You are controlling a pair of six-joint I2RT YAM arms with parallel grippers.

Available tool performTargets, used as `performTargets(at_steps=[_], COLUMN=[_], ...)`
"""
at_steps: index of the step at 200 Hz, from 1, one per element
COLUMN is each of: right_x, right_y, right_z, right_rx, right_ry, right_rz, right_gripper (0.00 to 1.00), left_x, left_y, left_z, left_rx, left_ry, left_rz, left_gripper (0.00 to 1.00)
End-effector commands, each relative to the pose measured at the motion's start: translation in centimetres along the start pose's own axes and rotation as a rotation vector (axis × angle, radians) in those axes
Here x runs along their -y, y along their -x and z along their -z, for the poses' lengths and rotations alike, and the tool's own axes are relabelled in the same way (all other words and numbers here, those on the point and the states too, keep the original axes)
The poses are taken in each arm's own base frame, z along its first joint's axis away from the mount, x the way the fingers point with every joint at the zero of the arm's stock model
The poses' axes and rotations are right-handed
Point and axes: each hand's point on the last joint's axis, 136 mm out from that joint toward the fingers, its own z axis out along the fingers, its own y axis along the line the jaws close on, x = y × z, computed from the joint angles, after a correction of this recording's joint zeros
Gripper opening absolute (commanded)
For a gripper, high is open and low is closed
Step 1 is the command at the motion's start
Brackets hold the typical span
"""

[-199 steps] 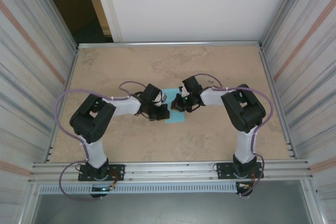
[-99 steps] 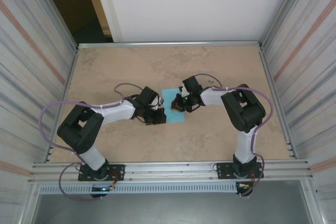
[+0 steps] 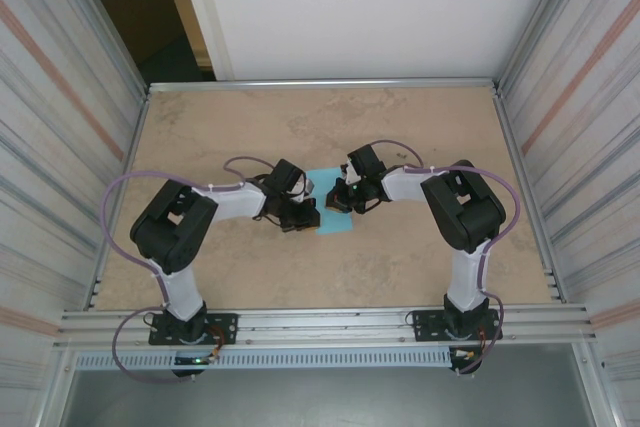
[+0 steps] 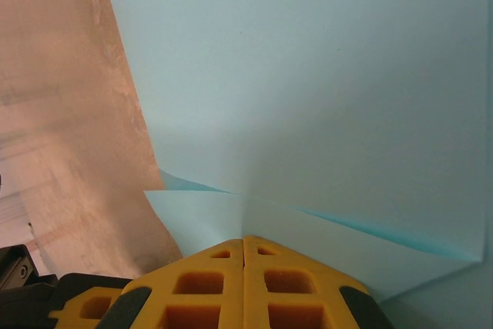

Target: Fold a paper plane with a square sheet of paper (pick it up from the middle)

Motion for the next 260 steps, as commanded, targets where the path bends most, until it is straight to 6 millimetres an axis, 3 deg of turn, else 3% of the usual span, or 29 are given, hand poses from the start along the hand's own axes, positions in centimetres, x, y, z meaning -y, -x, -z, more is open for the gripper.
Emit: performTargets(at_steps=[1, 24, 40, 91, 118, 146, 163, 211, 260], right_x=[7.2, 7.2, 7.3, 6.6, 4.5, -0.1, -1.6, -0.1, -1.4], right_y=[-2.1, -2.2, -2.2, -1.9, -1.2, -0.6, -1.3, -3.4, -3.6], right_z=[-1.3, -1.4, -1.5, -1.2, -0.8, 0.2, 0.8, 1.7, 1.0], right_rx=[-0.039, -0.041, -0.041, -0.030, -0.015, -0.004, -0.009, 0.012, -0.017], right_ry=[-0.239, -0.240, -0.242, -0.223, -0.159, -0.058, -0.043, -0.098, -0.077], right_rz=[-0.110, -0.111, -0.111, -0.101, -0.044, 0.101, 0.154, 0.114, 0.149], right_gripper=[0.00, 0.00, 0.00, 0.00, 0.00, 0.00, 0.00, 0.00, 0.00], left_x=[0.9, 2.3, 2.5, -0.4, -2.3, -3.9, -4.3, -4.3, -4.0], left_y=[0.4, 1.2, 1.5, 0.2, -1.0, -2.4, -2.8, -2.8, -2.7], left_z=[0.9, 2.0, 1.7, -0.3, -0.6, -1.1, -1.2, -1.2, -1.1], left_rx=[0.019, 0.056, 0.057, 0.003, -0.028, -0.059, -0.065, -0.054, -0.052], left_ry=[-0.026, -0.061, -0.073, 0.002, 0.061, 0.101, 0.106, 0.101, 0.087], left_rz=[-0.014, -0.050, -0.045, 0.026, 0.058, 0.087, 0.100, 0.096, 0.095], left_gripper=[0.00, 0.00, 0.00, 0.00, 0.00, 0.00, 0.00, 0.00, 0.00])
